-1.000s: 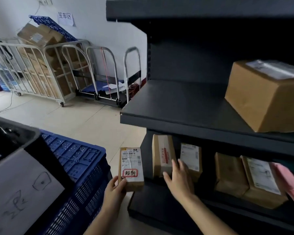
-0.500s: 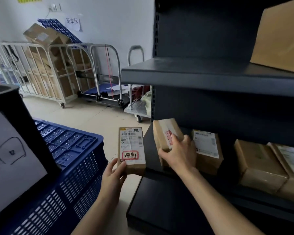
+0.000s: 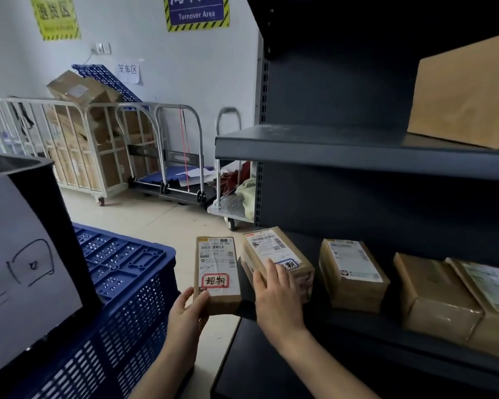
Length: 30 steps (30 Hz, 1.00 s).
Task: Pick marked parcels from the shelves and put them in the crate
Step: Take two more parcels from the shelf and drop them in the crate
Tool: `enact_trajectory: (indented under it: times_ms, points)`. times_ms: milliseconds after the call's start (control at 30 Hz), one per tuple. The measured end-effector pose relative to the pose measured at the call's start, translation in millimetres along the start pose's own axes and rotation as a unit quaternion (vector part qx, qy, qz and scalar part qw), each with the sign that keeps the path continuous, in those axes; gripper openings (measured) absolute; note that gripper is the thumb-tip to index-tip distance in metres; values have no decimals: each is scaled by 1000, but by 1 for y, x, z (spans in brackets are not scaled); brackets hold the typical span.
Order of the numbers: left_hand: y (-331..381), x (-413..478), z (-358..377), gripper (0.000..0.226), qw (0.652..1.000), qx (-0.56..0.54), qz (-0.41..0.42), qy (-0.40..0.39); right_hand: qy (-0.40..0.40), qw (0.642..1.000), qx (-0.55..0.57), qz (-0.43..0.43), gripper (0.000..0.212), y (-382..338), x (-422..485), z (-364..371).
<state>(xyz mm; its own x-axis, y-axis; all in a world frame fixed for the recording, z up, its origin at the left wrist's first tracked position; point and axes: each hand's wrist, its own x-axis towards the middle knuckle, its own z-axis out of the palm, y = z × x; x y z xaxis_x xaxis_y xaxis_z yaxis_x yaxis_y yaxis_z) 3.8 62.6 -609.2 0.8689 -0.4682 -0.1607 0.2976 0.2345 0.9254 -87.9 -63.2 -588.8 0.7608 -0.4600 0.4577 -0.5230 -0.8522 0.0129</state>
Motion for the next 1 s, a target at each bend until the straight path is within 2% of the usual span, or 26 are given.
enact_trajectory:
  times_ms: [100,200,267,333,400,467,533,633,767,833,1000]
  points:
    - [-3,3,-2,41,1000,6,-10,3,8,994,110,12,52,12,0,-12]
    - [-5,7,0,42,1000,6,-22,-1,32,971,215,98,52,38,17,-23]
    - [-3,7,4,43,1000,3,-23,-4,-8,950,252,185,57,57,31,-26]
    - [-3,7,7,41,1000,10,-19,-6,-82,922,282,251,64,69,37,-23]
    - [-3,7,8,43,1000,17,-19,-1,-142,870,377,285,62,74,35,-19]
    - [-4,6,9,43,1000,17,-18,-1,-139,831,461,280,47,73,27,-19]
    - [-5,5,10,41,1000,15,-17,-4,-109,828,481,268,37,68,13,-20]
    - [-6,2,10,43,1000,5,-15,-10,-71,824,504,249,39,56,-13,-18]
    - [-4,-5,8,44,999,20,-9,-25,-87,769,583,249,46,53,-26,-20]
    - [-5,-8,5,48,999,40,-13,-31,-107,744,613,244,42,56,-24,-21]
    - [-13,-12,-2,50,996,82,-19,-35,-129,712,649,234,36,61,-22,-16]
